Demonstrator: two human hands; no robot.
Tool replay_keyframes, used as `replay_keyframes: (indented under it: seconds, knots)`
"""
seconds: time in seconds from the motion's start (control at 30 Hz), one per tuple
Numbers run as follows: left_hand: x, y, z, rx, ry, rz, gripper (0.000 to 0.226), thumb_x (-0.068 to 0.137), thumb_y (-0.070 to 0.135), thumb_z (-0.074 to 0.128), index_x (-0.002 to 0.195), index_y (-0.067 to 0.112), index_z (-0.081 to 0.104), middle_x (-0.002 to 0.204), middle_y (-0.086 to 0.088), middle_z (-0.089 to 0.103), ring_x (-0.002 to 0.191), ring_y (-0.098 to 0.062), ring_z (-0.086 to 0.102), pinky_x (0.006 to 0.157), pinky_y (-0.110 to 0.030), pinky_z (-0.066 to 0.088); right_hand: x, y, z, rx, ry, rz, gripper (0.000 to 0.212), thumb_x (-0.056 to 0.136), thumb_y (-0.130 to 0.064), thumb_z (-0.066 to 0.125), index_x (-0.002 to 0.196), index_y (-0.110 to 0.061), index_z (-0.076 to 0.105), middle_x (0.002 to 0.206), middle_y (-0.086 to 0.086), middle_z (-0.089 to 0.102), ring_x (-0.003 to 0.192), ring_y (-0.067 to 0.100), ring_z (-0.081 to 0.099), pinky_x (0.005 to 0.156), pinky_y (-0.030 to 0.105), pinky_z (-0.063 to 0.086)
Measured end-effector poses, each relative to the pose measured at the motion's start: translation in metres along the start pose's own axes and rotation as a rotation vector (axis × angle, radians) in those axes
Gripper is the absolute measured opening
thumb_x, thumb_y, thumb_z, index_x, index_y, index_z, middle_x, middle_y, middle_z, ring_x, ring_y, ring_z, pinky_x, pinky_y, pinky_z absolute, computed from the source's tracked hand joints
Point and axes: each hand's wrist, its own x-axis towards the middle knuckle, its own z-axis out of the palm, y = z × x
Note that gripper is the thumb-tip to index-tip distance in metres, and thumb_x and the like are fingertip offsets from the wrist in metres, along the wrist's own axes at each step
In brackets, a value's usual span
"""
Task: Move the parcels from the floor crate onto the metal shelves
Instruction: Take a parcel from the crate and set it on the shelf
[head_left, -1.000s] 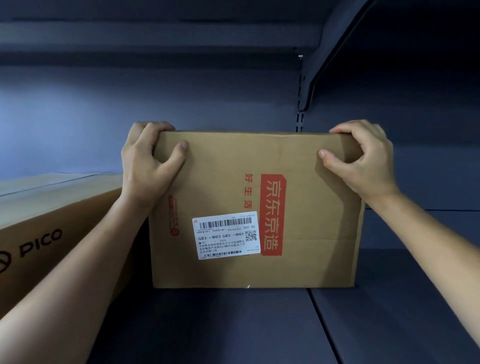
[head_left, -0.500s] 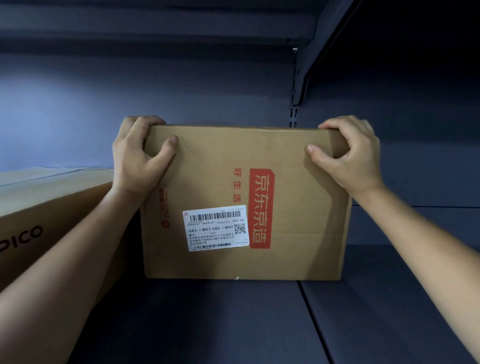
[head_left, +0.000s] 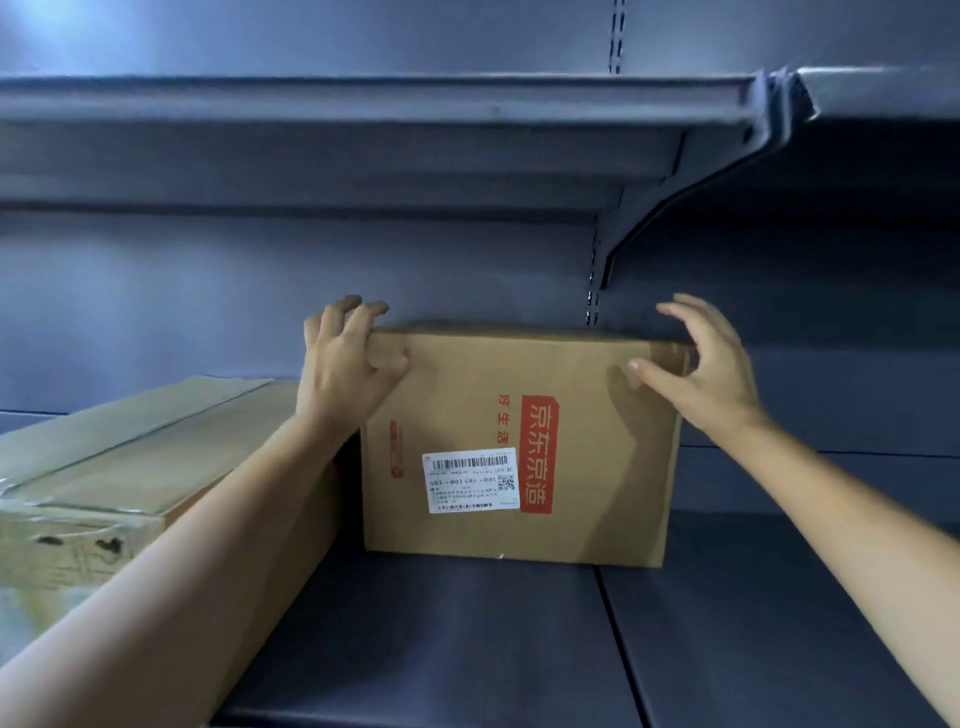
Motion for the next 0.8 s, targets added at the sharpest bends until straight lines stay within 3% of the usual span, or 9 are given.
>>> replay_keyframes:
  seconds: [0.23, 0.37, 0.8]
  knots:
    - [-0.065, 0.022, -0.029, -0.068, -0.069, 0.006, 0.033, 0.081, 0.011, 0.063, 0.114, 0.005, 0.058, 0.117, -0.011, 0.058, 0.112, -0.03, 0.045, 0.078, -0.015, 0.024, -0.069, -0.047, -0.018, -0.002, -0.04, 0.07, 0.071, 0.074, -0.021, 0.077, 0.135, -0.019, 0.04, 0.138, 0.004, 0.042, 0.13, 0.019, 0.036, 0.101, 0.029, 0.028]
    - [-0.102, 0.031, -0.056, -0.104, -0.159, 0.013, 0.034, 0.079, 0.011, 0.064, 0.112, 0.003, 0.06, 0.107, -0.013, 0.06, 0.103, -0.031, 0.05, 0.077, -0.014, 0.026, -0.118, -0.08, -0.017, 0.016, -0.127, 0.161, 0.069, 0.074, -0.022, 0.076, 0.134, -0.021, 0.042, 0.134, -0.001, 0.045, 0.126, 0.015, 0.038, 0.098, 0.027, 0.03]
    - [-0.235, -0.002, -0.18, -0.203, -0.466, -0.043, 0.045, 0.083, 0.018, 0.063, 0.125, 0.007, 0.051, 0.12, -0.009, 0.053, 0.115, -0.025, 0.044, 0.089, -0.016, 0.027, -0.287, -0.218, -0.025, 0.049, -0.202, 0.465, 0.065, 0.073, -0.022, 0.076, 0.13, -0.02, 0.044, 0.128, -0.006, 0.046, 0.119, 0.012, 0.043, 0.095, 0.027, 0.034]
